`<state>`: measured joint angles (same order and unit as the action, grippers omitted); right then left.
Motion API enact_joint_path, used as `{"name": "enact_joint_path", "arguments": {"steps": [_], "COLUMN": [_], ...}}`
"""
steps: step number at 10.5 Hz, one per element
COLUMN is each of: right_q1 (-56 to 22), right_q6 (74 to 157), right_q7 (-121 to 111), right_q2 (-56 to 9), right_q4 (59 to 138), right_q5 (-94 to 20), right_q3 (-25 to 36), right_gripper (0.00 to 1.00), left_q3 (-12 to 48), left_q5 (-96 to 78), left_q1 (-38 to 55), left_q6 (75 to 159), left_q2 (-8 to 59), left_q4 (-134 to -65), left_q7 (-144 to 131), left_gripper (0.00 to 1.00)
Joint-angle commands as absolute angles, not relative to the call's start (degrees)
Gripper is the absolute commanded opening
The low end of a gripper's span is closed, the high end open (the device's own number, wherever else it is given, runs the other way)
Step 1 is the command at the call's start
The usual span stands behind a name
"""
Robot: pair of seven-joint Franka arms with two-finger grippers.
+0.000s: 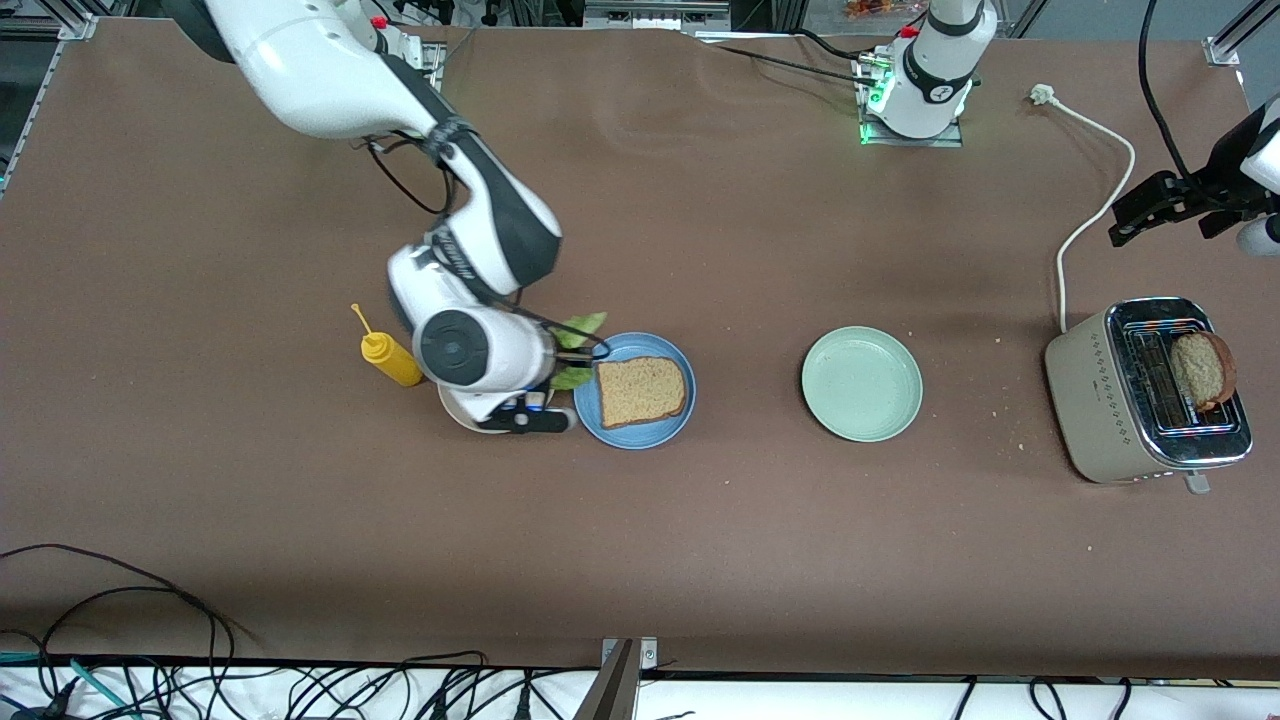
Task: Make sandwich in blue plate with both arms
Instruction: 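Carry the lettuce with the right gripper onto the bread slice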
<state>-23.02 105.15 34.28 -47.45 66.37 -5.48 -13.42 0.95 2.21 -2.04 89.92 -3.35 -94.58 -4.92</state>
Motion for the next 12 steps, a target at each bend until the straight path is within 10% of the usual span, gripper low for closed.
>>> {"name": "enact_joint_path", "arguments": {"steps": [1, 3, 4, 5, 12], "right_q1": [-27.15, -28.21, -28.21, -28.04, -27.6], "right_q6": [116.32, 121.8, 121.9, 121.82, 109.64], "right_q7": [38.48, 38.94, 39.11, 39.02, 37.97], "right_q2": [-52.54, -54.05, -54.31, -54.14, -44.77], "right_q4": [65.04, 65.21, 65.3, 66.09, 66.09], "right_q5": [-6.15, -6.07, -5.89, -5.54, -5.45], "right_q3": [-13.27, -13.27, -13.27, -13.1, -8.55], "right_gripper": [0.13, 0.16, 0.87, 1.0, 1.0], "left_q3": [1.41, 1.41, 1.41, 1.41, 1.41], "left_q5": [3.08, 3.08, 3.16, 3.16, 3.08], "left_q1": [-2.55, -2.55, -2.55, -2.55, -2.55], "left_q6": [88.86, 88.86, 88.86, 88.86, 88.86], "left_q2": [-2.81, -2.81, -2.81, -2.81, -2.72], "left_q4": [-93.08, -93.08, -93.08, -93.08, -93.08], "left_q7": [-4.75, -4.75, -4.75, -4.75, -4.75], "left_gripper": [1.0, 1.0, 1.0, 1.0, 1.0]}}
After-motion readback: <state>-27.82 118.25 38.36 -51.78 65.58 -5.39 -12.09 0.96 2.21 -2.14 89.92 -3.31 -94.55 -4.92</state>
